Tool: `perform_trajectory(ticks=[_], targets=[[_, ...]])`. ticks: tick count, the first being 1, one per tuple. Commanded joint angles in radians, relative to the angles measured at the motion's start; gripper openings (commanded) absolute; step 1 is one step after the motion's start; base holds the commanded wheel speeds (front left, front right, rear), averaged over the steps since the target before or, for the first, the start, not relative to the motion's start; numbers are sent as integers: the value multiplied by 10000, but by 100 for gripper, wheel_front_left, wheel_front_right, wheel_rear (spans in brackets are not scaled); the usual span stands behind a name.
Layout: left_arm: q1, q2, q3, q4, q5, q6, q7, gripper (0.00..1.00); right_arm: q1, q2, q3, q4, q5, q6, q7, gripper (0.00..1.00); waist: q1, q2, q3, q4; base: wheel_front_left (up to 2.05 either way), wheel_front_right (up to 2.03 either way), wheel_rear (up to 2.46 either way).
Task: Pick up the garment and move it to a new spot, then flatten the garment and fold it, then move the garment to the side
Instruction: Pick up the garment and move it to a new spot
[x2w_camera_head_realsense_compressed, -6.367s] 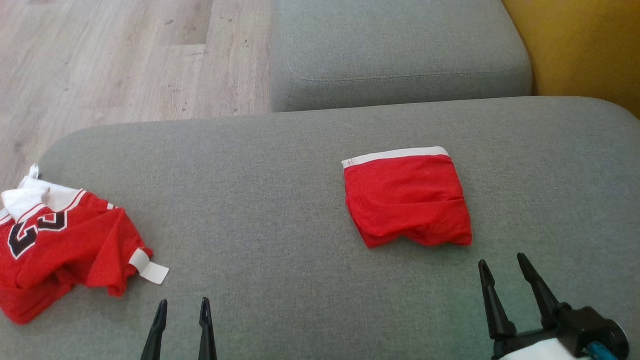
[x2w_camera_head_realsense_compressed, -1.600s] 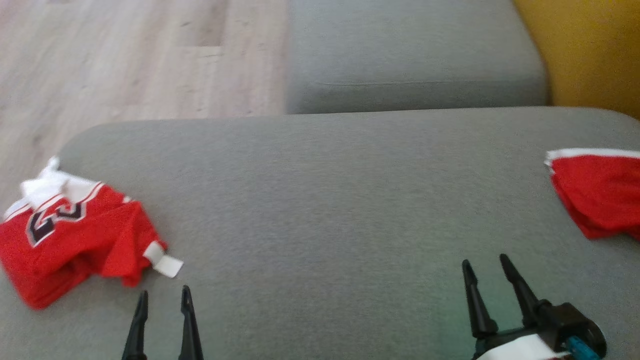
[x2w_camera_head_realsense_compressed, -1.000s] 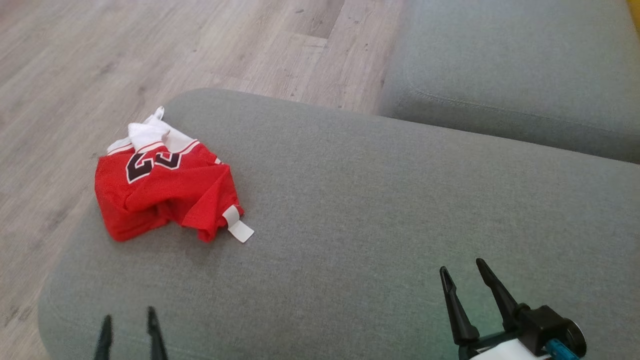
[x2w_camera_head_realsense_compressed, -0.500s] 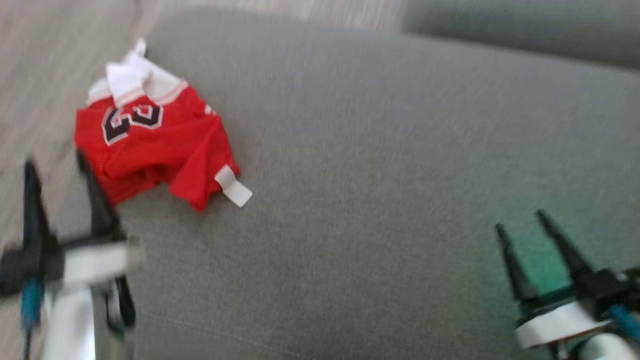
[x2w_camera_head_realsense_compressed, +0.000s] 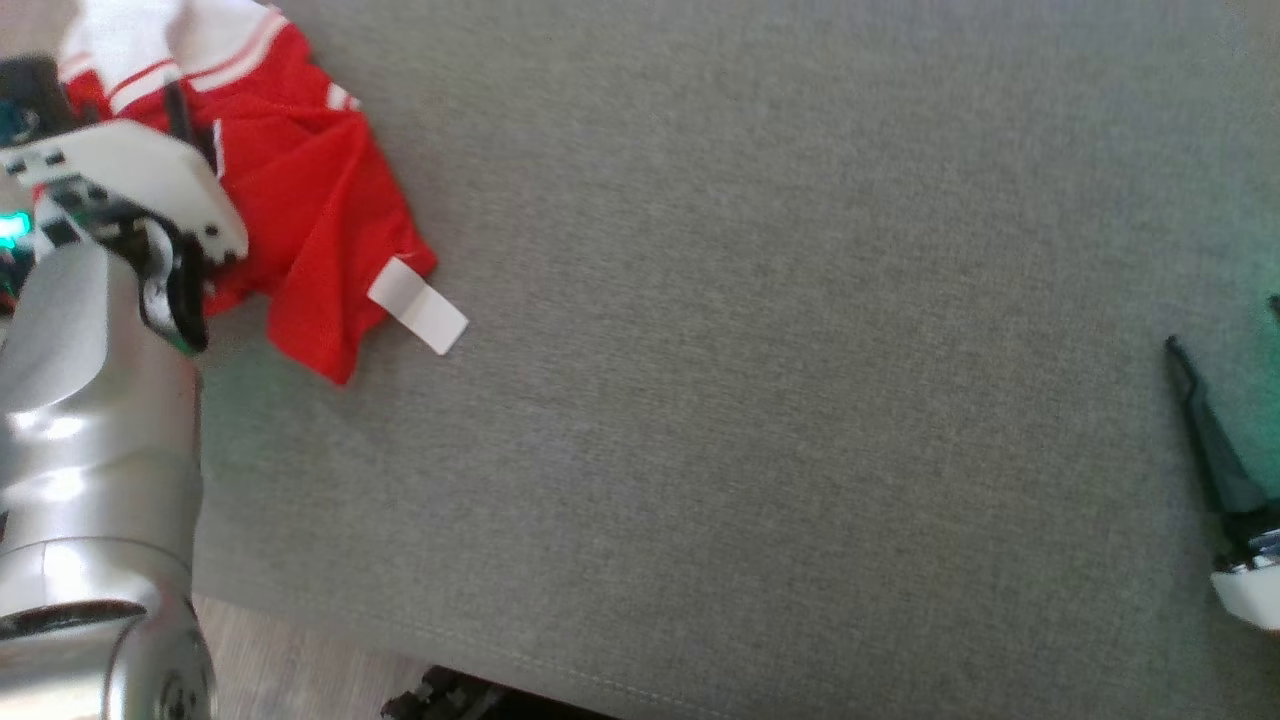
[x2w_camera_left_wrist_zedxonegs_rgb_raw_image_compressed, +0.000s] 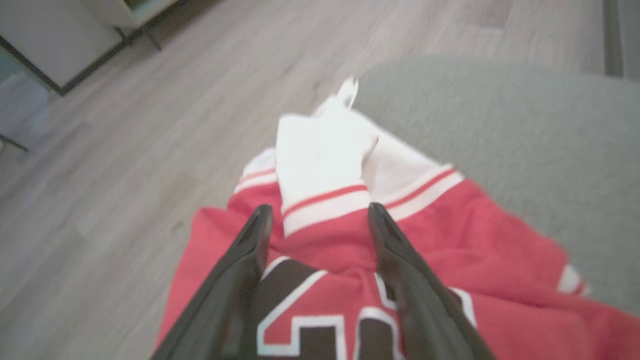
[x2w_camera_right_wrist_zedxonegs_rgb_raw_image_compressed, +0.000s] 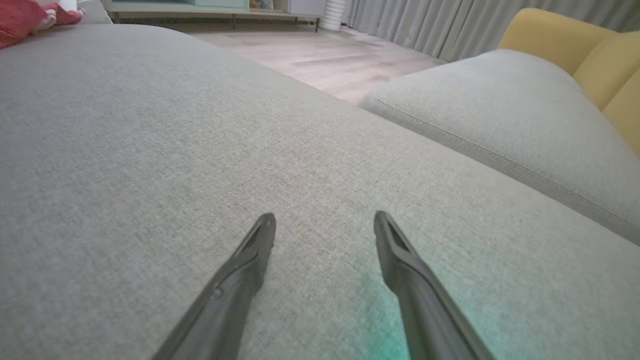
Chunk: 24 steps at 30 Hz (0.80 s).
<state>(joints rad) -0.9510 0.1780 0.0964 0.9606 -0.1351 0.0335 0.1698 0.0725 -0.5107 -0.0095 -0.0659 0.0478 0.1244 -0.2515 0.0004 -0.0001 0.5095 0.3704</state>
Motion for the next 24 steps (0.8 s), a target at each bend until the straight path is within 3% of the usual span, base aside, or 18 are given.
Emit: perform_trajectory(ticks=[1,4,5,6,11,14,20,24], targets=[[67,611,365,165,-147,118,254,100,147,-256,72,-321,91,63,-103,100,-4,1,504,-244,0,0,0],[-94,737,636,1463,-477,179,965,100,99,-251,-33,-426,149,63,-103,100,-4,1,688,-503,0,0,0],[-153,813,683,1621,-573,-4,872,47,80,-206,-31,-453,140,63,-103,100,-4,1,713,-564,0,0,0],[-222,927,738,1650,-640,-113,544,0,55,-122,-47,-468,146,63,-103,100,-4,1,731,-616,0,0,0],[-279,1530,369,1205,-157,-262,-2585,0,-221,559,103,-157,79,63,-103,100,-4,1,318,-975,0,0,0],[-222,1851,189,936,42,-390,-3777,0,-457,1072,445,176,-11,63,-103,100,-4,1,-287,-1320,0,0,0],[216,2422,-131,-724,293,-903,-4261,0,-768,2219,1139,975,54,63,-103,100,-4,1,-1929,-2415,0,0,0],[629,2394,-383,-2606,288,-1135,-4158,0,-690,2791,1424,1282,95,63,-103,100,-4,1,-2929,-3218,0,0,0]])
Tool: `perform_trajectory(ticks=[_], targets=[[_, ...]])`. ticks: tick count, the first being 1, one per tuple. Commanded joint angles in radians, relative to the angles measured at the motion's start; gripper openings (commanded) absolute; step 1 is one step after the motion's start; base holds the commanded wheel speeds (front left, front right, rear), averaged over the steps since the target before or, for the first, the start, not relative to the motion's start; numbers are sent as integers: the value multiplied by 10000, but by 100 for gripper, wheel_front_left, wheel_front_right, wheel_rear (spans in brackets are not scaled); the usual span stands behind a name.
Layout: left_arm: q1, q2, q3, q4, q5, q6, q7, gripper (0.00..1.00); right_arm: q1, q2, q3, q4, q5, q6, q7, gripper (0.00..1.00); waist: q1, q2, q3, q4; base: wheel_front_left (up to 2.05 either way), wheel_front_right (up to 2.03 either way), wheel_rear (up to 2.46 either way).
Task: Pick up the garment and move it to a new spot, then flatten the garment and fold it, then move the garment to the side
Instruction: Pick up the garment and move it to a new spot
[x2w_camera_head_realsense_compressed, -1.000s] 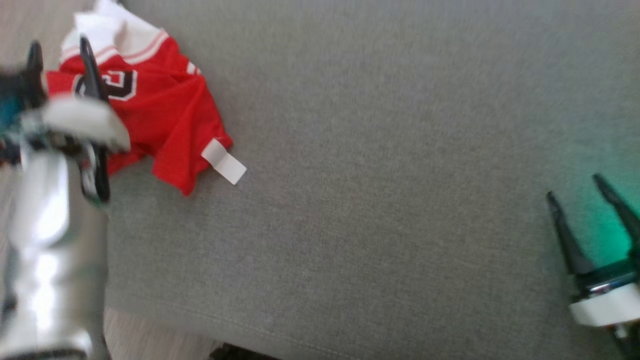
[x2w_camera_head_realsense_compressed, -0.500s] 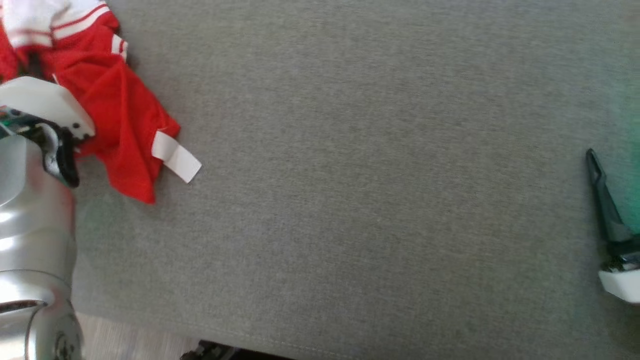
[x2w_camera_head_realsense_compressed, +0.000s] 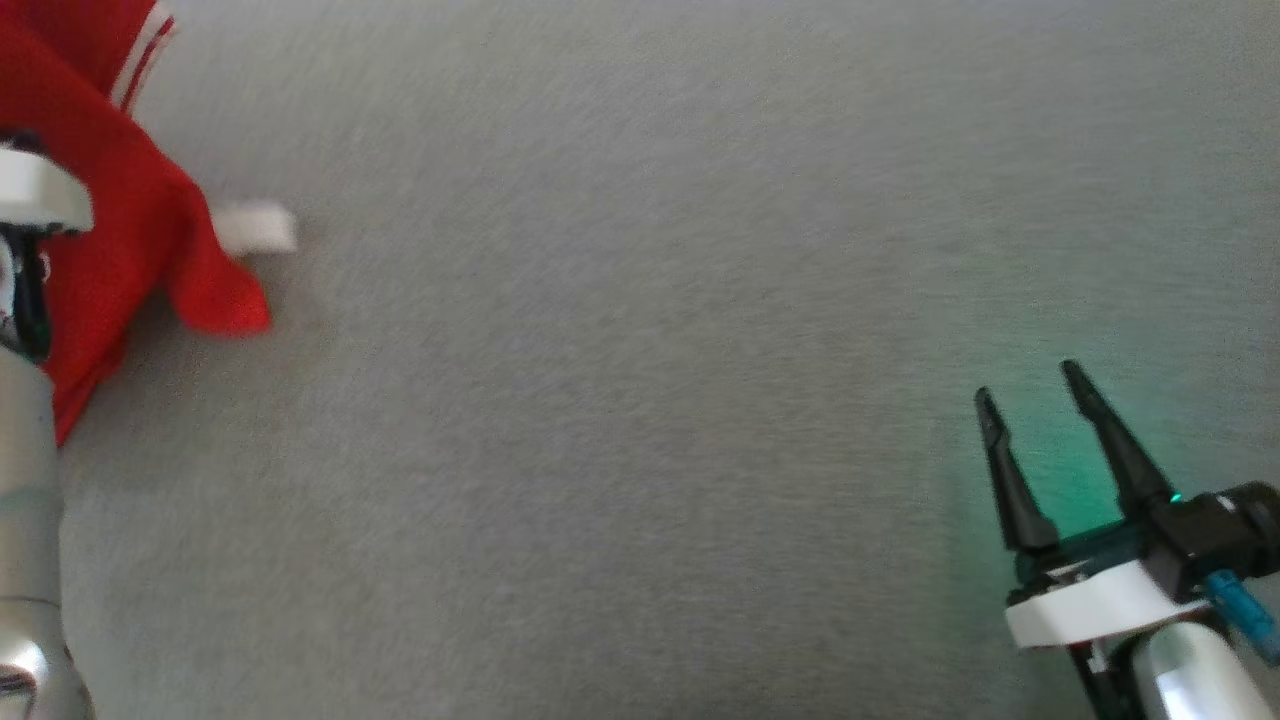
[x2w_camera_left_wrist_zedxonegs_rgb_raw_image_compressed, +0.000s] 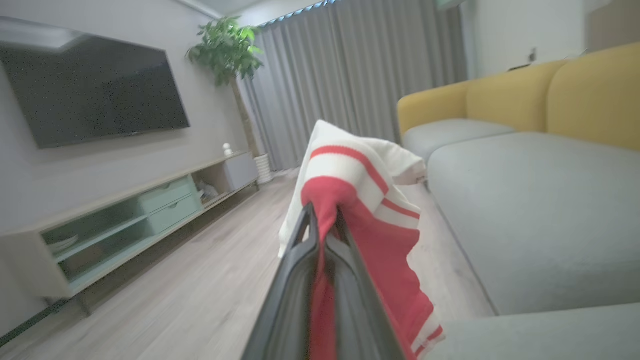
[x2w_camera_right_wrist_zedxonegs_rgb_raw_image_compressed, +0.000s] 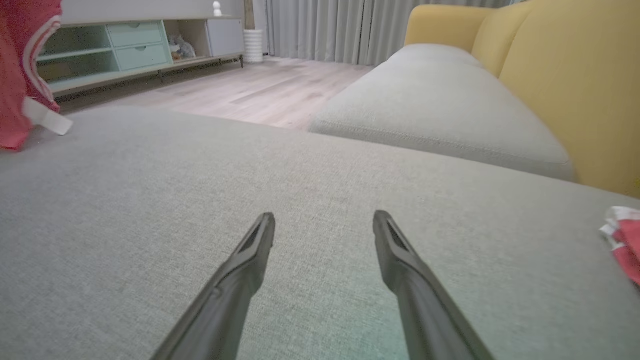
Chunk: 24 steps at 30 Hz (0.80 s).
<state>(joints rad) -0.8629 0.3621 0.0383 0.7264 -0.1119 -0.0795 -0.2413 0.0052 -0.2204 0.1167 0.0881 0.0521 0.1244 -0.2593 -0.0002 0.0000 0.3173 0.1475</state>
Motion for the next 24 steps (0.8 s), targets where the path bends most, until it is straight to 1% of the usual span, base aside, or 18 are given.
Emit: perform_trajectory(ticks=[1,7,10,13,16,19,20,21,24], targets=[[-174,501,103,-803,45,-52,125,0,35,-10,199,-208,58,63,-24,100,2,0,-1203,-1174,0,0,0],[88,291,-380,-3878,-325,-291,1542,0,162,459,374,-148,89,63,-24,100,2,0,-2010,-2459,0,0,0],[-6,58,-638,-4861,-642,-352,2207,0,217,583,364,-192,128,63,-24,100,2,0,-2191,-3012,0,0,0],[-144,-252,-955,-5446,-869,-382,2598,0,180,687,391,-225,156,63,-24,100,2,0,-2217,-3526,0,0,0],[-152,-566,-1408,-5638,-944,-408,2725,0,105,829,366,-257,181,63,-24,100,2,0,-2081,-3875,0,0,0],[139,-889,-2021,-5451,-954,-437,2722,0,32,977,409,-283,218,63,-24,100,2,0,-1814,-4053,0,0,0],[490,-1129,-2403,-5145,-959,-449,2589,0,-15,1089,395,-274,252,63,-24,100,2,0,-1584,-4082,0,0,0],[490,-1129,-2403,-5145,-959,-449,2589,0,-15,1089,395,-274,252,63,-24,100,2,0,-1584,-4082,0,0,0],[1260,-1588,-2669,-4406,-1246,-457,1980,0,-120,1233,493,-222,315,63,-24,100,2,0,-1247,-4058,0,0,0]])
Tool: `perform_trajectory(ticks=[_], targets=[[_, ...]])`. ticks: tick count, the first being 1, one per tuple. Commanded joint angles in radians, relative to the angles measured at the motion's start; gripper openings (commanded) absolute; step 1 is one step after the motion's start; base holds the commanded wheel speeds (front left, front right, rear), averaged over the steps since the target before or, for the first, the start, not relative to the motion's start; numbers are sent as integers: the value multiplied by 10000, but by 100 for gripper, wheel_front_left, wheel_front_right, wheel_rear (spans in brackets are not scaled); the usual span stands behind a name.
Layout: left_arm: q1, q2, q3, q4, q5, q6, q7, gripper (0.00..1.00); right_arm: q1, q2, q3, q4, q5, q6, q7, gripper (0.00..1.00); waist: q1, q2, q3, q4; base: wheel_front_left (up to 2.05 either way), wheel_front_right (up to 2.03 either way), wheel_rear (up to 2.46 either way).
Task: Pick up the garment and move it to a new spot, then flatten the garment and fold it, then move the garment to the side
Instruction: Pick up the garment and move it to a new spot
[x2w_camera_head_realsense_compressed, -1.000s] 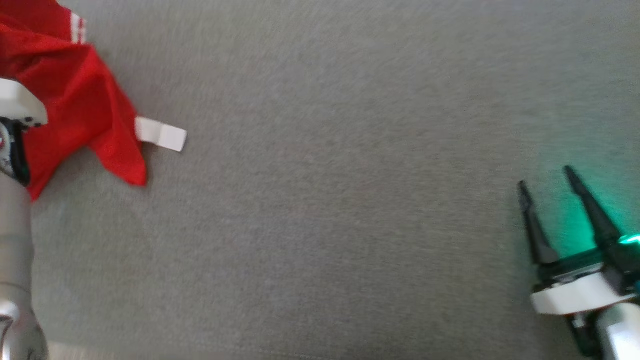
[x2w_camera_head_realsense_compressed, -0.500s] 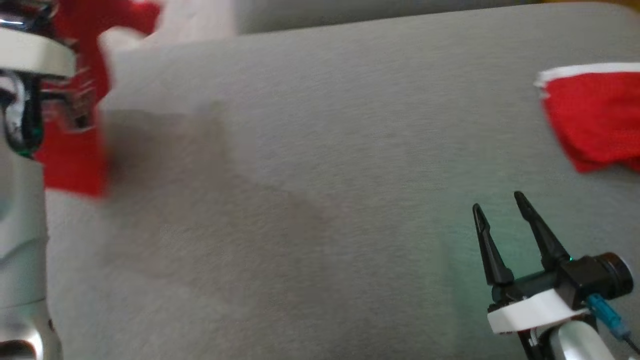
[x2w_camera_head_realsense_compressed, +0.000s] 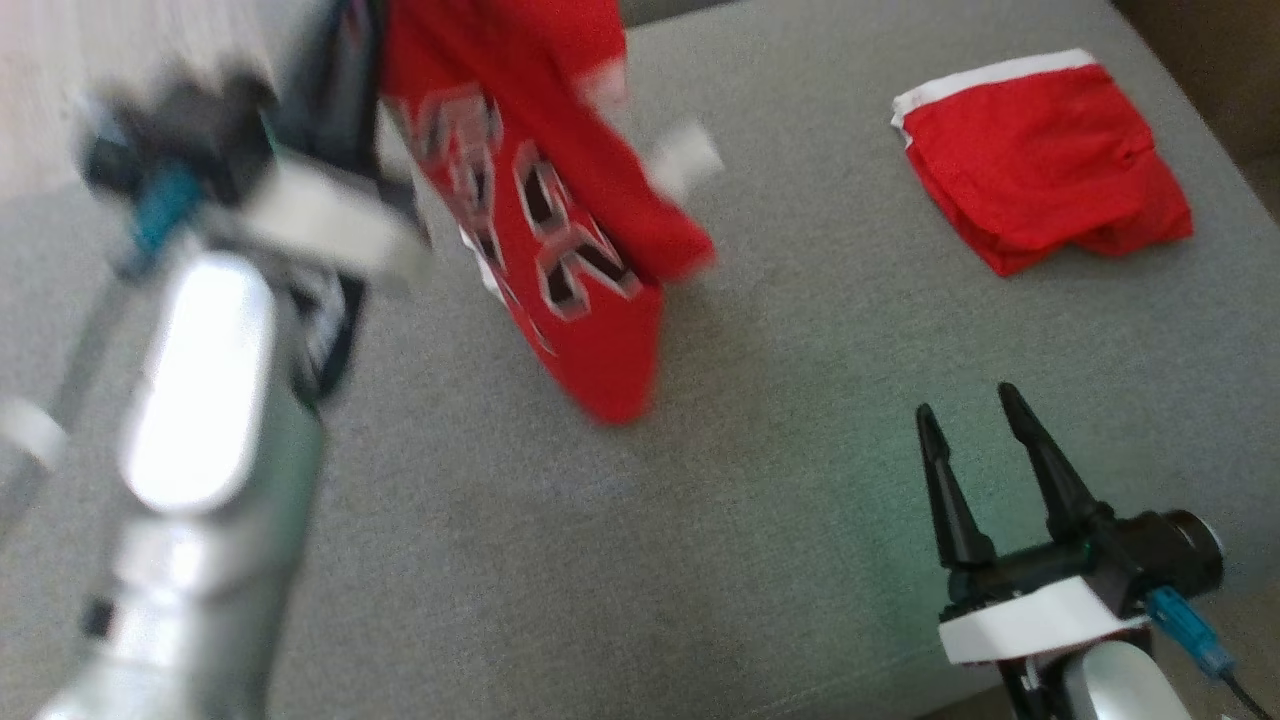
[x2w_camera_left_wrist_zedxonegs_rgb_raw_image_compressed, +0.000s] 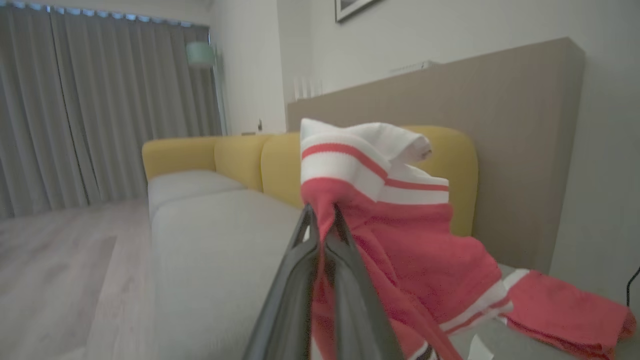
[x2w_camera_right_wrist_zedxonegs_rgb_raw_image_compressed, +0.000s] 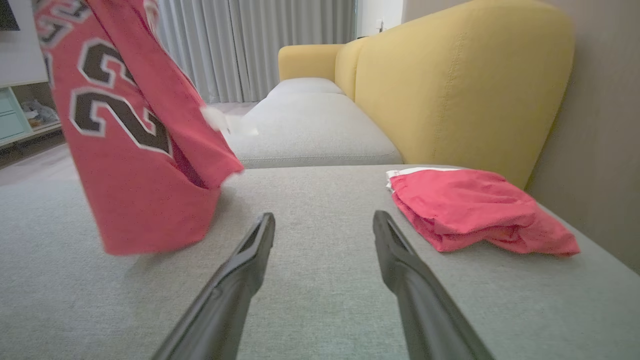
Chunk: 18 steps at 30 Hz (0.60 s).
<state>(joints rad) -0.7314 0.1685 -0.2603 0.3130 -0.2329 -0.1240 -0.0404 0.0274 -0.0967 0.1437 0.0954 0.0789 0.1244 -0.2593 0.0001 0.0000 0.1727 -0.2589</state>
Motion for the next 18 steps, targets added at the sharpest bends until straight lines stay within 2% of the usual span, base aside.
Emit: perform_trajectory(ticks=[1,6,7,8,9,12,14,18], targets=[[242,220,265,82,-113,-14,-314,0,-386,36,280,-273,59,63,-24,100,-1,0,299,22,0,0,0],[2045,-473,-730,1963,-101,-41,-1838,0,-525,143,428,-143,107,63,-24,100,-1,0,425,175,0,0,0],[2433,-652,-986,2231,-237,-49,-1974,14,-522,144,410,-102,112,63,-24,100,-1,0,388,246,0,0,0],[2802,-799,-1316,2439,-418,-55,-2063,71,-502,127,378,-55,118,63,-24,100,-1,0,319,354,0,0,0],[3169,-918,-1662,2569,-729,-59,-2119,100,-468,97,354,-7,123,63,-24,100,-1,0,233,468,0,0,0],[4046,-1095,-1964,2471,-1541,-63,-2200,100,-249,6,192,133,162,63,-24,100,-1,0,-202,949,0,0,0],[4639,-1136,-1739,1898,-1577,22,-2207,100,-34,-32,113,228,183,63,-24,100,-1,0,-568,1306,0,0,0],[6119,-1171,-1038,435,-1211,779,-2211,100,420,-32,14,383,266,63,-24,100,-1,0,-1303,1968,0,0,0]])
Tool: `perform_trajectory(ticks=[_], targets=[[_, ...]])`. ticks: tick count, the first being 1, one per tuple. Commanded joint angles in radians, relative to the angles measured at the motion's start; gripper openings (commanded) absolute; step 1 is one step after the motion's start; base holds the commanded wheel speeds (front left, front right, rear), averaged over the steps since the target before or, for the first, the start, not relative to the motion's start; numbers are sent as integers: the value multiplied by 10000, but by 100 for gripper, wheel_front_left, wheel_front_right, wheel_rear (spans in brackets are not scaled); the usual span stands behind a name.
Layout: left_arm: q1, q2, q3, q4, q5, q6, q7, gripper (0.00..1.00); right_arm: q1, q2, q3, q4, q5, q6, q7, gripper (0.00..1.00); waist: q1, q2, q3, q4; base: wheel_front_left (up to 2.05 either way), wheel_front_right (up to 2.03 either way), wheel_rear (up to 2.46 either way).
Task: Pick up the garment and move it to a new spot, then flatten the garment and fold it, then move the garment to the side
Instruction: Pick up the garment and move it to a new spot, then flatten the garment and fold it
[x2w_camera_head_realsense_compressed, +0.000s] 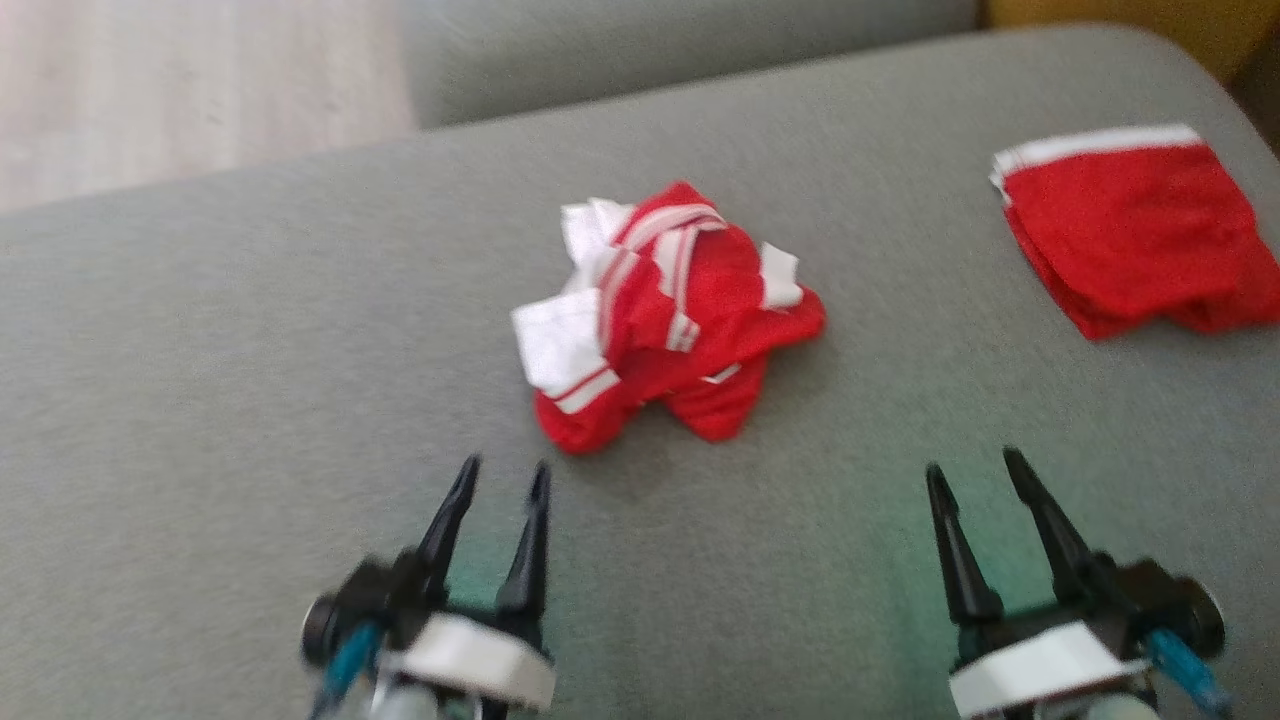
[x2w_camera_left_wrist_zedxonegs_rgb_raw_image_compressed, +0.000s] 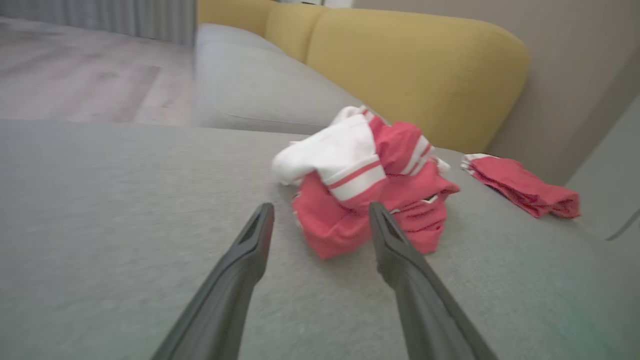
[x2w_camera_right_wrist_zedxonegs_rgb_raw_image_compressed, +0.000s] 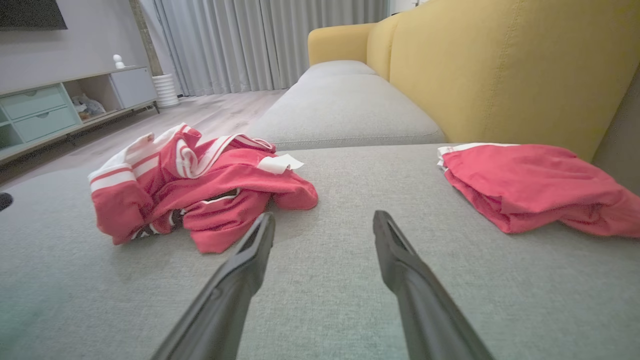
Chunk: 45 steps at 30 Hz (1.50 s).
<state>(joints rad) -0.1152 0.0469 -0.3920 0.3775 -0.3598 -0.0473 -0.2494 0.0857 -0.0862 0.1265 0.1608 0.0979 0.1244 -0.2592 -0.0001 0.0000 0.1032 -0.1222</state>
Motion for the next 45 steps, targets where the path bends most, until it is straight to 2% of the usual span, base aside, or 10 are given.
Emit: perform_trajectory(ticks=[1,6,13,19,25,45], targets=[[336,41,443,-618,191,219,-121,100,-40,-117,115,-246,106,63,-26,100,1,0,-797,767,0,0,0],[1879,37,1365,-2572,663,1097,-122,100,405,-9,-109,-249,110,63,-26,100,1,0,-1330,1478,0,0,0],[3062,35,2476,-4196,1549,1526,-123,100,723,163,-283,-294,45,63,-26,100,1,0,-1810,2005,0,0,0],[3321,35,2749,-4259,2066,1368,-123,100,806,254,-211,-241,40,63,-26,100,1,0,-1875,2095,0,0,0],[3341,34,2800,-4125,2126,1280,-123,100,815,290,-204,-240,43,63,-26,100,1,0,-1842,2022,0,0,0],[3219,34,2465,-3727,2633,1083,-124,100,846,353,-389,-309,25,63,-26,100,1,0,-1669,1825,0,0,0]])
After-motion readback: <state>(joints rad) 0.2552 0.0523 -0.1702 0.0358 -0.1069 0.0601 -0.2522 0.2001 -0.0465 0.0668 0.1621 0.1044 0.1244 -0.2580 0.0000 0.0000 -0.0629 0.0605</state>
